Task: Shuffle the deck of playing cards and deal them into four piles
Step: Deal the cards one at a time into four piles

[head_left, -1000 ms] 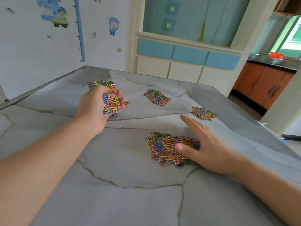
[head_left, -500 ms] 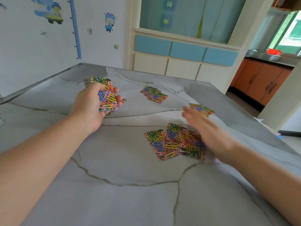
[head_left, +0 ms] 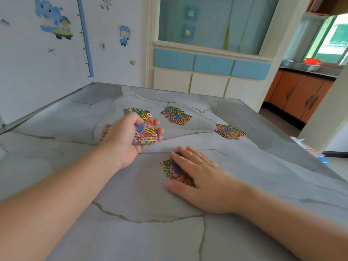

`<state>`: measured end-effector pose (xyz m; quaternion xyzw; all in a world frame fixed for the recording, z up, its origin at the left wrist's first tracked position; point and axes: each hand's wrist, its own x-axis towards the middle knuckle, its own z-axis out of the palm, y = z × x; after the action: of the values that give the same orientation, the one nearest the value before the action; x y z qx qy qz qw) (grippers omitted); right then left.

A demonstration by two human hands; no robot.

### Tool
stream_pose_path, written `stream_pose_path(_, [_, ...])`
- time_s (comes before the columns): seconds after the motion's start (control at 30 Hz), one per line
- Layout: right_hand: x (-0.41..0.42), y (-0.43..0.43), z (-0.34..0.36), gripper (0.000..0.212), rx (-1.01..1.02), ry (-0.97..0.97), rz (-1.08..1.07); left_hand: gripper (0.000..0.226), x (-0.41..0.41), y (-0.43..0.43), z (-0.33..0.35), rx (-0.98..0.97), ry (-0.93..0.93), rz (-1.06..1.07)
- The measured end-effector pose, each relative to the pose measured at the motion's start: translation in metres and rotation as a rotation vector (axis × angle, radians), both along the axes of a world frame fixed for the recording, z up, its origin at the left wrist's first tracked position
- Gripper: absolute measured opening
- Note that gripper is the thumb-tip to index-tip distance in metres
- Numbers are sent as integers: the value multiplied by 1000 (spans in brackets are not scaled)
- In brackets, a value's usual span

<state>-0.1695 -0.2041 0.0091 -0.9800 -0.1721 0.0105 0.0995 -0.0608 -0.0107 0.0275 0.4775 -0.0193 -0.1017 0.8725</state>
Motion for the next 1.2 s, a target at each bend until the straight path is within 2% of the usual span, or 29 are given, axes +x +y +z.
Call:
stream_pose_path(0.07, [3, 6, 4, 84, 245, -38, -21, 25, -8, -11, -1, 81, -29, -66])
stream_pose_path(0.13, [9, 2, 16, 82, 618, -134, -176, 24, -14, -17, -2, 187, -97, -106])
stream_pose_path(0.2, [21, -6, 32, 78, 833, -194, -306, 22, -19, -21, -1, 255, -145, -100])
stream_pose_path(0.3, [36, -3, 41, 51, 858, -126, -302, 25, -26, -26, -1, 250, -201, -194])
stream_pose_path(0.4, [47, -1, 42, 38, 882, -215, -331, 29, -27, -26, -2, 203, -182, -239])
stream_pose_path(0.43, [48, -3, 46, 36, 984, -192, -349, 26, -25, -24, -1, 182, -158, -210])
stream_pose_path(0.5, [49, -16, 59, 25, 1324, 42, -336, 18, -18, -19, 0, 89, -64, -126])
stream_pose_path(0.53, [48, -24, 62, 26, 1360, 165, -337, 17, -15, -16, 0, 27, -10, -82])
stream_pose_path(0.57, [44, -32, 62, 35, 1192, 239, -363, 18, -12, -14, -1, -11, 27, -38])
stream_pose_path(0.6, [42, -40, 58, 48, 868, 265, -397, 22, -9, -13, -1, -13, 47, 0])
stream_pose_path(0.63, [40, -46, 54, 59, 536, 217, -434, 24, -9, -14, -2, 17, 49, 24])
stream_pose_path(0.67, [40, -50, 51, 62, 314, 112, -461, 25, -10, -16, -2, 60, 35, 28])
stream_pose_path(0.7, [40, -52, 48, 61, 284, 22, -483, 23, -12, -19, -2, 114, 4, 25])
stream_pose_path(0.73, [40, -51, 47, 59, 418, -21, -479, 19, -13, -23, -2, 171, -34, 23])
stream_pose_path(0.8, [35, -36, 46, 54, 678, 18, -392, 15, -19, -31, -2, 246, -115, -17])
stream_pose_path(0.87, [32, -13, 40, 51, 710, 12, -284, 13, -26, -34, -2, 267, -178, -88])
stream_pose_path(0.93, [32, 4, 31, 47, 694, -121, -230, 15, -29, -34, -2, 265, -201, -109])
stream_pose_path(1.0, [41, 5, 28, 44, 703, -211, -255, 12, -27, -31, -1, 221, -175, -65])
stream_pose_path(1.07, [51, -7, 36, 42, 796, -247, -318, 15, -22, -29, -3, 176, -114, -17])
stream_pose_path(1.2, [78, -56, 62, 36, 1176, -273, -523, 27, -14, -23, -7, 57, 17, -52])
